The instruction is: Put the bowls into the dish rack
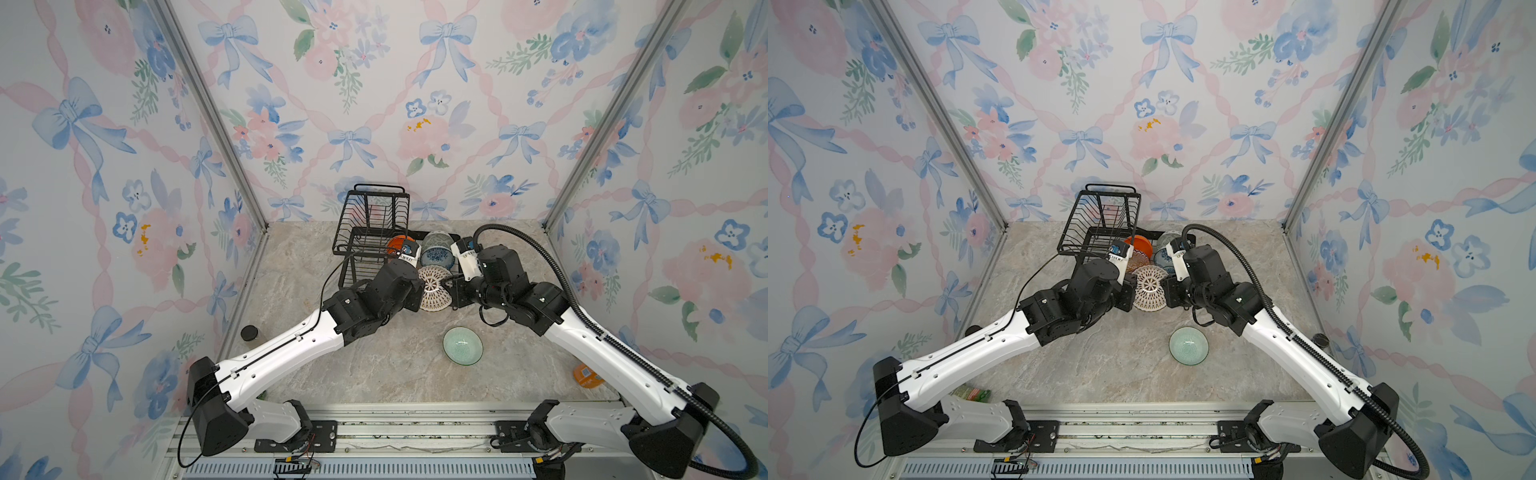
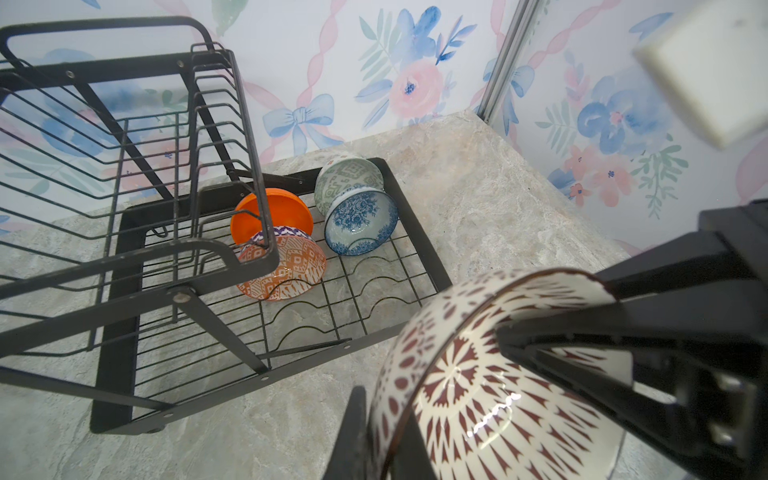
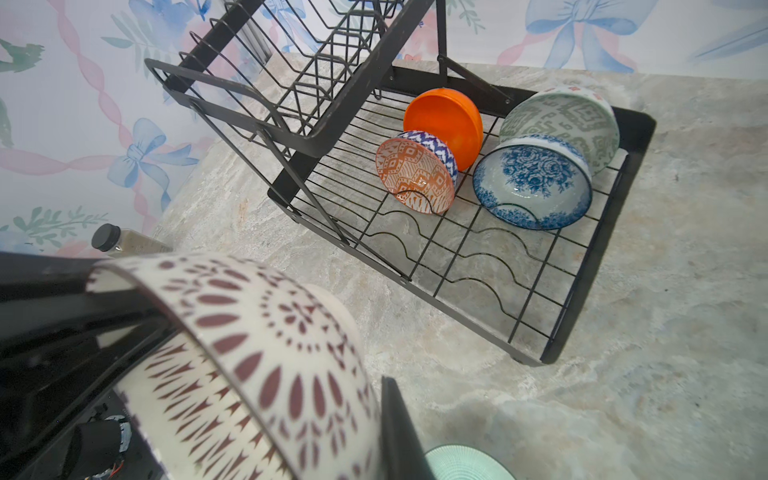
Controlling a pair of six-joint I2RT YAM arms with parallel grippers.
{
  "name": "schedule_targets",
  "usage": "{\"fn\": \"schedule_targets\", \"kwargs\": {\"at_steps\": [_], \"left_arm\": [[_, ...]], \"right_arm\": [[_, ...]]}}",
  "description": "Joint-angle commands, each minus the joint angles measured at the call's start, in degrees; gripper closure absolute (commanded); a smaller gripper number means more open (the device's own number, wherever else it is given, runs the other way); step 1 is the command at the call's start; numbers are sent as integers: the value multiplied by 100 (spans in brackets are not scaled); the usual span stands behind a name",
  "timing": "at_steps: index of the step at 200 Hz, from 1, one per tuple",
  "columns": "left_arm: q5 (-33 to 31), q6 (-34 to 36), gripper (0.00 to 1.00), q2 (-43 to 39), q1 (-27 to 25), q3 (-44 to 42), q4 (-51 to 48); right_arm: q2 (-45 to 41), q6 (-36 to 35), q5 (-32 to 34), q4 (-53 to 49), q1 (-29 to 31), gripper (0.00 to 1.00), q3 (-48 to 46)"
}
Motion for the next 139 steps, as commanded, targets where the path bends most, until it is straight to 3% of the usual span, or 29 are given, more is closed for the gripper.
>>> {"fn": "schedule_targets", "kwargs": {"at_steps": [1,20,72,139], "left_arm": [[183,82,68,-165,-13,-18,202],[251,137,46,-336,-4,-135,191],[915,116,3,-1065,286,-736,181],[1648,181,2,-1553,940,-1029,-201]], "right_arm": [[75,-209,246,37,21,100,322],[123,-382,450,-36,21,100,433],[13,-1474,1224,617,90,100,130],[148,-3076,1707,2835,191,100,-950]]}}
